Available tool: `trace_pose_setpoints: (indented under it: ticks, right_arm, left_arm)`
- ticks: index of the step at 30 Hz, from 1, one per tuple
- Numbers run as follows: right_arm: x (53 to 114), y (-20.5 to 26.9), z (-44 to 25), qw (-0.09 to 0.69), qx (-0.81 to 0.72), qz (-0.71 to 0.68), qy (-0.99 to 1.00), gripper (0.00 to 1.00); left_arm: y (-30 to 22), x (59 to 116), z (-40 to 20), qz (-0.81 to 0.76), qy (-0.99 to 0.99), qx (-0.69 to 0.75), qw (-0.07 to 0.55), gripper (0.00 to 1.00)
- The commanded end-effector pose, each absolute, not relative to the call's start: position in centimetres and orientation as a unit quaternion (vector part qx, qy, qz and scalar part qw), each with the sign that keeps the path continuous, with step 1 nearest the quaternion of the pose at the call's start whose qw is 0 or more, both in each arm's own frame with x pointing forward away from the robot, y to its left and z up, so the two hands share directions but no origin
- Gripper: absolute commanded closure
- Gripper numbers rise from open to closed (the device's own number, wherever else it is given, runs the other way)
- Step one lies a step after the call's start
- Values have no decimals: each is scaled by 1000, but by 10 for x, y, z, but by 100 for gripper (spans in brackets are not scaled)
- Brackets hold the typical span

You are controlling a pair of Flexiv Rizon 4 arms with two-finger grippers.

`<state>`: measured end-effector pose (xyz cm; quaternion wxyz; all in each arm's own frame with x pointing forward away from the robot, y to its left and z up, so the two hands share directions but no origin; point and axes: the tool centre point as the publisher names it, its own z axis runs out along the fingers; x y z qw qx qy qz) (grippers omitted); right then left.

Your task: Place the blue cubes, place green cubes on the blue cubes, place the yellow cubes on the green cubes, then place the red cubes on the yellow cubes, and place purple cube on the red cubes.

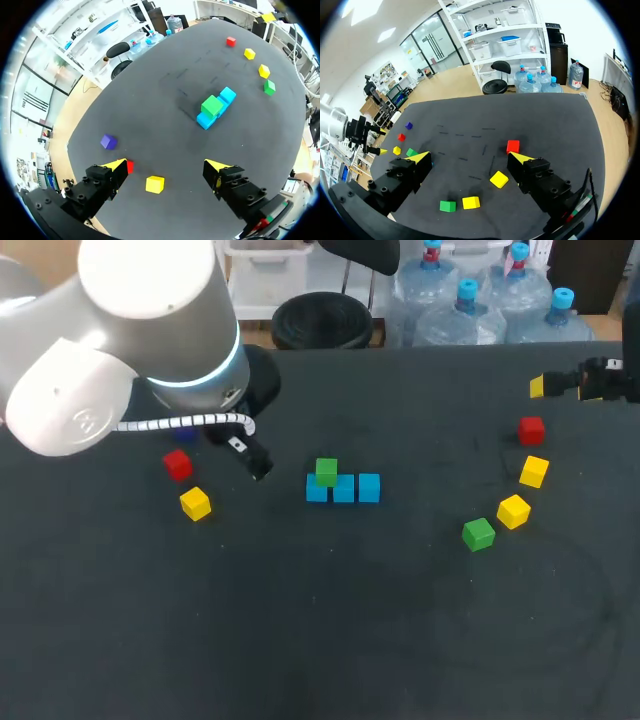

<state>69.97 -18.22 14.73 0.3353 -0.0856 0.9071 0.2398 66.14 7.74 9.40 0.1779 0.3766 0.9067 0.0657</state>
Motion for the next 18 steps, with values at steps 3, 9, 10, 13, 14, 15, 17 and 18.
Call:
trace_pose_setpoints:
  ticks: [3,9,10,13,14,15,17,18]
  right_arm:
    - [699,-183,148,335,-85,239,907,0]
    - [699,-183,148,335,-85,239,907,0]
    - [699,-183,148,335,-85,239,907,0]
    - [699,-183,148,335,-85,239,907,0]
    - [699,-183,148,335,-85,239,907,0]
    - [699,-183,148,335,-85,239,907,0]
    - [699,-183,148,335,-85,239,907,0]
    - [699,-183,148,335,-85,239,907,0]
  left_arm:
    - [69,673,94,63,900,399,163,0]
    - [55,699,95,67,863,481,140,0]
    - [55,704,95,64,856,496,130,0]
    - [52,715,95,71,821,556,113,0]
    - [51,718,95,76,809,574,107,0]
    - [49,722,94,79,795,593,99,0]
    - [42,729,92,84,773,623,83,0]
    - [37,731,92,78,758,643,76,0]
